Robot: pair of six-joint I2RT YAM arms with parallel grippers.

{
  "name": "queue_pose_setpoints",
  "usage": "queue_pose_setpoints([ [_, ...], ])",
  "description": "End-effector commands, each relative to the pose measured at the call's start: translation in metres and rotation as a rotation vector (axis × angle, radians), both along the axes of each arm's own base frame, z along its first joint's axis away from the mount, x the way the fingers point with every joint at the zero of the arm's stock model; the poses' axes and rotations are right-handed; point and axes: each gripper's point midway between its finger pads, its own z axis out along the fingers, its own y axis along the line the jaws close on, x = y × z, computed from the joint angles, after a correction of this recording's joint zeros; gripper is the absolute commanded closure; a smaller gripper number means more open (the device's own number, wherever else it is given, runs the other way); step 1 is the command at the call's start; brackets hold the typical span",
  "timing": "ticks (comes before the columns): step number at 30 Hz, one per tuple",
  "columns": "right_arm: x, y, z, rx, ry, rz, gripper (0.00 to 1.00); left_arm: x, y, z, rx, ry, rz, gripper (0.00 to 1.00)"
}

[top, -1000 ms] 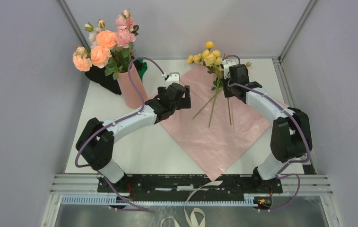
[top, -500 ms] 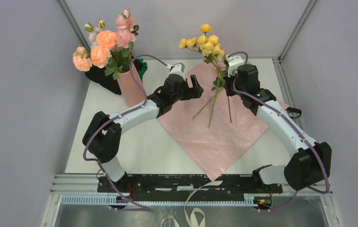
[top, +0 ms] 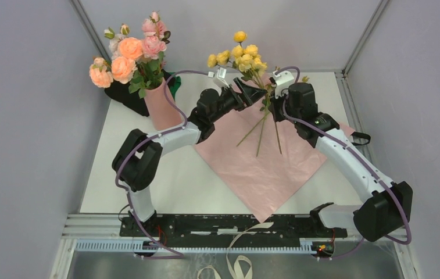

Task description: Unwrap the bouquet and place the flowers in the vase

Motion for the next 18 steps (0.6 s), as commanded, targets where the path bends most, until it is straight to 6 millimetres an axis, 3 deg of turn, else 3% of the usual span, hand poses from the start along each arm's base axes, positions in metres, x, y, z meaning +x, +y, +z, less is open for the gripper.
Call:
queue_pose_setpoints([
  [1, -0.003, 0.005, 0.012, 0.011, -0.042, 0.021, 1.00, -0.017, -0.012, 0.038, -0.174, -0.052, -0.106, 0.00],
  [6, -0.006, 0.009, 0.016, 0.012, -0.045, 0.033, 1.00, -0.013, -0.018, 0.036, -0.180, -0.045, -0.118, 0.02],
  [9, -0.008, 0.010, 0.019, 0.013, -0.050, 0.033, 1.00, -0.010, -0.020, 0.033, -0.182, -0.037, -0.117, 0.22],
  [12, -0.008, 0.008, 0.022, -0.009, -0.063, 0.040, 1.00, -0.009, -0.020, 0.030, -0.181, -0.029, -0.113, 0.54],
  [16, -0.010, 0.008, 0.023, -0.009, -0.063, 0.044, 1.00, -0.007, -0.022, 0.026, -0.172, -0.030, -0.115, 0.79],
  [18, -0.013, 0.009, 0.022, -0.010, -0.062, 0.046, 1.00, -0.006, -0.024, 0.025, -0.168, -0.035, -0.121, 0.87],
])
